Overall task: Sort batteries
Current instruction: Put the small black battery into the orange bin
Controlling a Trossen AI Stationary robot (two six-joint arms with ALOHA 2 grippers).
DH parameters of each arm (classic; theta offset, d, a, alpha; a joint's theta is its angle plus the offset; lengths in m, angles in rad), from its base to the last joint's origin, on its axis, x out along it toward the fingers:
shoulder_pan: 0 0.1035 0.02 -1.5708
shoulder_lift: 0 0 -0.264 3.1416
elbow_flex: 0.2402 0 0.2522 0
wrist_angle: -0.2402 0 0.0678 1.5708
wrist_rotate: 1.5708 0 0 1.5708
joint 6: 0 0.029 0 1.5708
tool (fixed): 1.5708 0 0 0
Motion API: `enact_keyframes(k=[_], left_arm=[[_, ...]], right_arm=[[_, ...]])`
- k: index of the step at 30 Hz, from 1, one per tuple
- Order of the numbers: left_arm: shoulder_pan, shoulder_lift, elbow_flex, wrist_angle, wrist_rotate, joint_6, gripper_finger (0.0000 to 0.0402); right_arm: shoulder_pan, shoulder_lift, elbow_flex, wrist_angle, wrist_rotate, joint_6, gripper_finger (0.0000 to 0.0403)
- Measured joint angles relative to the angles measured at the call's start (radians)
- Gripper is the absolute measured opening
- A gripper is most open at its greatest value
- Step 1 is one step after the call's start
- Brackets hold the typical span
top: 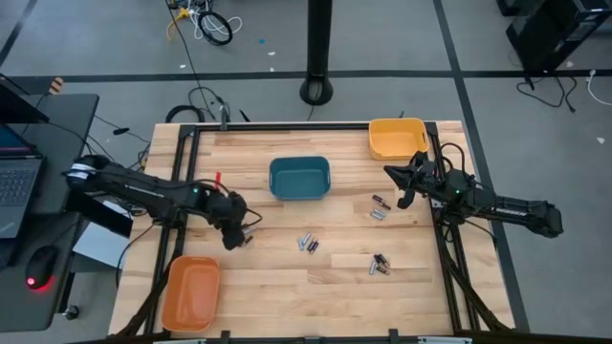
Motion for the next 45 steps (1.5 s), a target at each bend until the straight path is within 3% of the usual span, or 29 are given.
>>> enact_keyframes(k=[13,30,45], left_arm=[[0.002,0.068,0.0,-0.01,-0.043,0.028,0.0166],[0.105,0.127,-0.006,0.003,-0.038,0.17,0.0163],[0.108,0.233,-0.005,0.032,-0.007,0.219,0.0163]], right_arm=[[0.0,0.0,0.0,0.0,0.0,0.0,0.0023],[0.0,0.001,0.0,0.031,0.0,0.0,0.0023],[0.0,0.001,0.0,0.03,0.0,0.0,0.0023]])
